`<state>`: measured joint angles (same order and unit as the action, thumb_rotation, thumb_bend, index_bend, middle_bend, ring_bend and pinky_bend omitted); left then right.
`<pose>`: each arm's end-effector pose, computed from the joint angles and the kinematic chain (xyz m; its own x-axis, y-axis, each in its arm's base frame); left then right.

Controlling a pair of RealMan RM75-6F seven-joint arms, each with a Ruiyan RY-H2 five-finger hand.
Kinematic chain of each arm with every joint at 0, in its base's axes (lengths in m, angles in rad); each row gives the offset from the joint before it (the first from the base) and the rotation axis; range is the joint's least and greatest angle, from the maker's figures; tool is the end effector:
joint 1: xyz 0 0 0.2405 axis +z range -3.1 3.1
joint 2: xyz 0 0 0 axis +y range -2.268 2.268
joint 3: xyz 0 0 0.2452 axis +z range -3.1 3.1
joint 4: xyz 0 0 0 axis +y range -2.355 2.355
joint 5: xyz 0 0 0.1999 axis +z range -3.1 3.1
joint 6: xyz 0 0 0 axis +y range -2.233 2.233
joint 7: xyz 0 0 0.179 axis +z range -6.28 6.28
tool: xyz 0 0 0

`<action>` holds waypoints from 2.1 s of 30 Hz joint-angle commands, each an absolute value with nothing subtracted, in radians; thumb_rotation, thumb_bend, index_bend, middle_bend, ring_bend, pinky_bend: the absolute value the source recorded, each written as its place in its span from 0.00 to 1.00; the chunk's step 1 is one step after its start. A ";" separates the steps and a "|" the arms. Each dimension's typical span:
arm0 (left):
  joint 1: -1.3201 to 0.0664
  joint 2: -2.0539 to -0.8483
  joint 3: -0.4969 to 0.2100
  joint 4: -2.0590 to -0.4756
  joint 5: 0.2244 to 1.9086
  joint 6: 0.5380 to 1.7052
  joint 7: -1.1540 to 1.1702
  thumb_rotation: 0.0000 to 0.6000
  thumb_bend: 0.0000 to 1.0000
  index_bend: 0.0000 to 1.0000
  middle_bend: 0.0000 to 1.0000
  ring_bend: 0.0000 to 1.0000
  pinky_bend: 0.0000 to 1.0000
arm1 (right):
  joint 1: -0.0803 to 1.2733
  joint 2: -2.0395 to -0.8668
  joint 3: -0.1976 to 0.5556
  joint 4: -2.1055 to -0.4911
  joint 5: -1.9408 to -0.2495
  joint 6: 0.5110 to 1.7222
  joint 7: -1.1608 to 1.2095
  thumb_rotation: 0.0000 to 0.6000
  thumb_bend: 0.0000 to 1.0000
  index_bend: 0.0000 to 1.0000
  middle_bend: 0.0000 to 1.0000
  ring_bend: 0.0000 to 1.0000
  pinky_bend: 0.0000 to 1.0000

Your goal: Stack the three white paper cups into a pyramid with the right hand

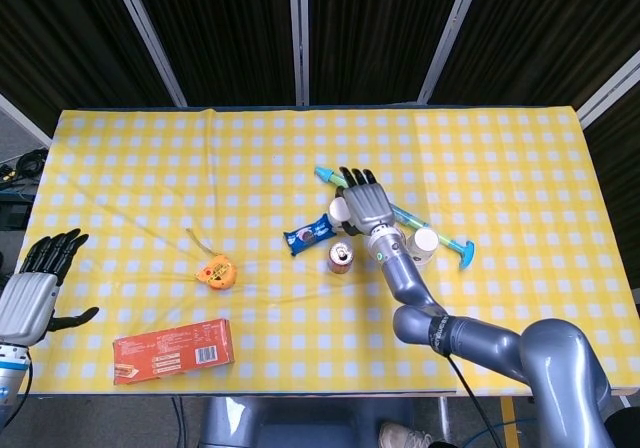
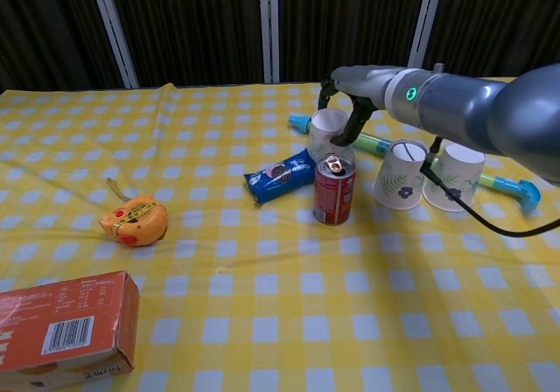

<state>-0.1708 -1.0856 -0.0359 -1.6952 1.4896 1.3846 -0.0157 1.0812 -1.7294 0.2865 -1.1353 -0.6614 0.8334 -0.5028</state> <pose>-0.2738 0.2335 0.1476 0.3415 0.0915 0.9354 0.9388 -0.0818 -0.3347 -0.0745 -0.4537 -0.0451 0.4572 -0.2596 0.8506 -0.8820 -0.2551 0.3962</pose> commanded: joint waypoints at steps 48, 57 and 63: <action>-0.158 -1.095 -0.012 -1.723 1.554 1.428 0.038 1.00 0.00 0.00 0.00 0.00 0.00 | 0.834 -1.241 0.193 -1.823 -0.714 1.082 -0.573 1.00 0.28 0.41 0.01 0.00 0.00; -0.156 -1.094 -0.012 -1.724 1.557 1.433 0.035 1.00 0.00 0.00 0.00 0.00 0.00 | 0.840 -1.239 0.188 -1.803 -0.680 1.063 -0.576 1.00 0.28 0.41 0.01 0.00 0.00; -0.155 -1.093 -0.012 -1.726 1.558 1.434 0.033 1.00 0.00 0.00 0.00 0.00 0.00 | 0.841 -1.231 0.187 -1.808 -0.675 1.063 -0.577 1.00 0.27 0.41 0.01 0.00 0.00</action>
